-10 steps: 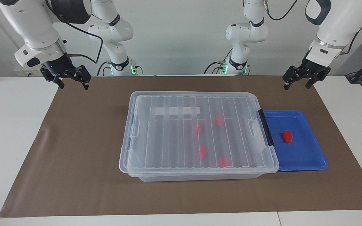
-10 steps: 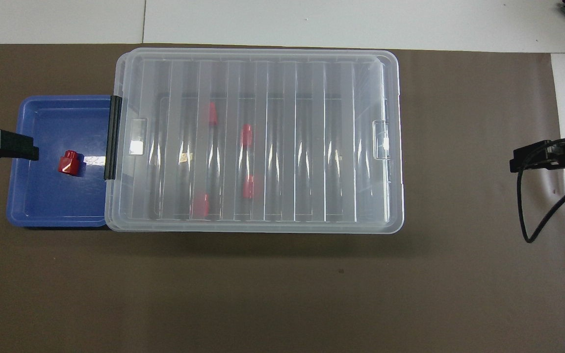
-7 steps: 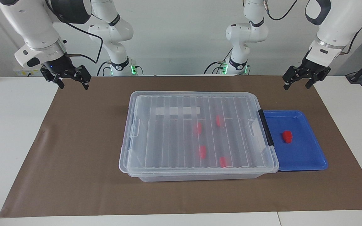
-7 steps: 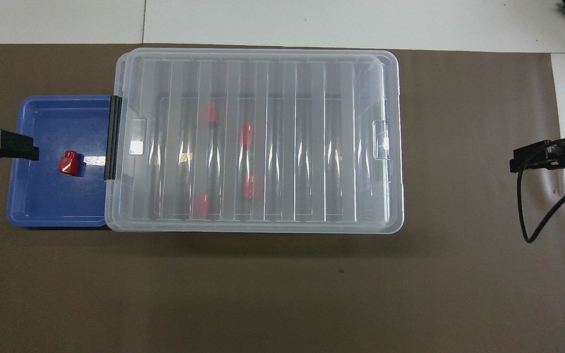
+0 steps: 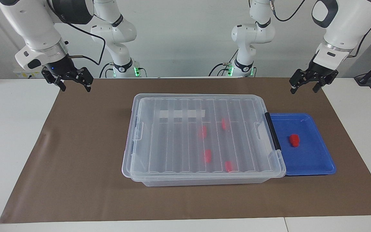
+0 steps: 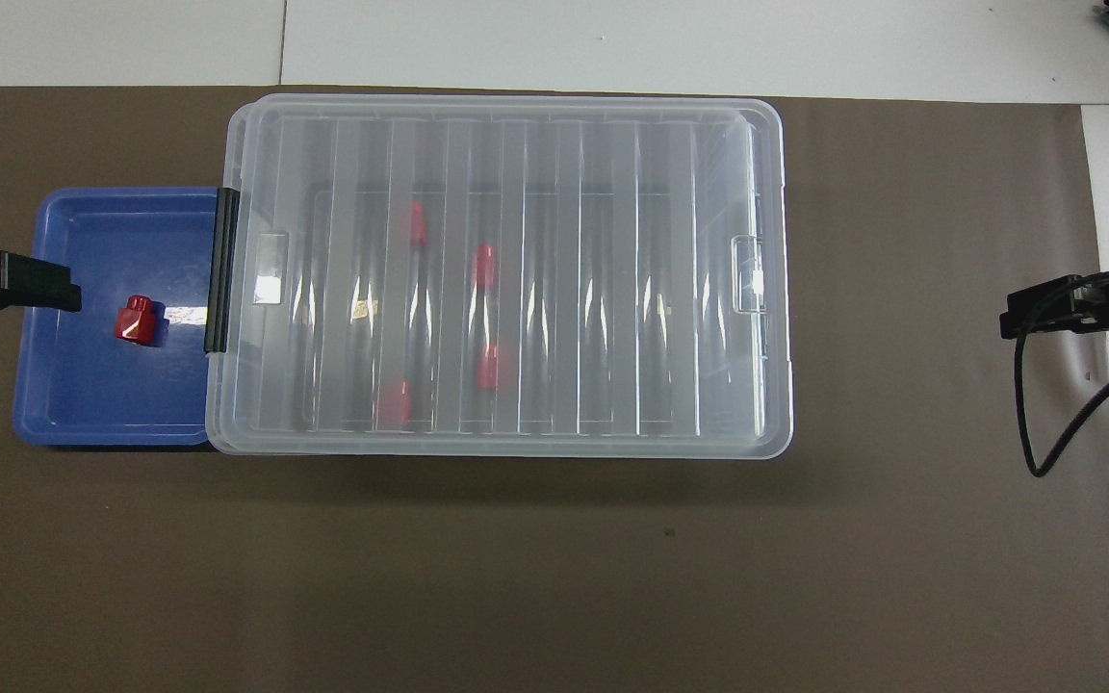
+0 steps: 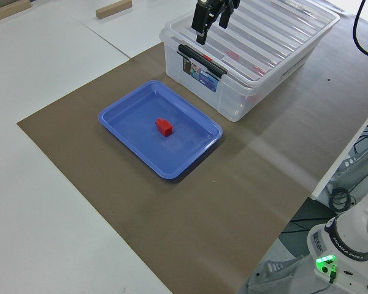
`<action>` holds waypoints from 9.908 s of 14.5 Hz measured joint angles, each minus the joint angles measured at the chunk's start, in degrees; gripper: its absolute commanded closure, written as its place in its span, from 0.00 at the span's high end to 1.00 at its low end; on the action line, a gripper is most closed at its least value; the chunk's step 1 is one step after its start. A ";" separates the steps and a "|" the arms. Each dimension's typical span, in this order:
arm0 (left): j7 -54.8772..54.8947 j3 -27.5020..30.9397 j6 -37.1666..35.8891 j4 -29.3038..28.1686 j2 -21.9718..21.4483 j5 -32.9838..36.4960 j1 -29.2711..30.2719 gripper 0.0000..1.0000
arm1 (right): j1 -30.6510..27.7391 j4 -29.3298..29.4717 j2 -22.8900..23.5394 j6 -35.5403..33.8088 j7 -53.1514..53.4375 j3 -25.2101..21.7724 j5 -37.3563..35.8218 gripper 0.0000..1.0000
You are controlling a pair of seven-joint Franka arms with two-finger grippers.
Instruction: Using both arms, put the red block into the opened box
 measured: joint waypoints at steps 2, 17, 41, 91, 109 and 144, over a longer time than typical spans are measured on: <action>0.35 0.12 2.46 -0.93 -0.07 0.00 0.04 1.00 | 0.01 -0.15 0.00 0.28 0.03 0.04 0.00 1.00; 9.75 1.15 38.20 -22.29 9.82 0.01 4.81 1.00 | 10.67 -5.57 10.29 26.51 7.20 1.09 3.48 1.00; 15.66 0.92 42.04 -20.80 18.68 0.01 6.70 0.00 | 4.15 -4.80 15.68 29.49 2.08 0.42 -3.00 1.00; -27.35 -1.61 44.19 -14.74 23.96 -0.18 -17.32 1.00 | -0.91 -2.36 0.03 3.62 4.11 0.70 -1.91 1.00; -32.74 0.15 7.05 0.81 10.61 1.85 -16.26 1.00 | -0.88 3.54 1.46 -3.43 2.29 0.96 -1.76 1.00; 0.75 -0.12 -5.19 3.11 0.92 4.63 2.40 1.00 | -9.44 -1.50 13.95 26.95 -19.44 0.42 4.08 0.00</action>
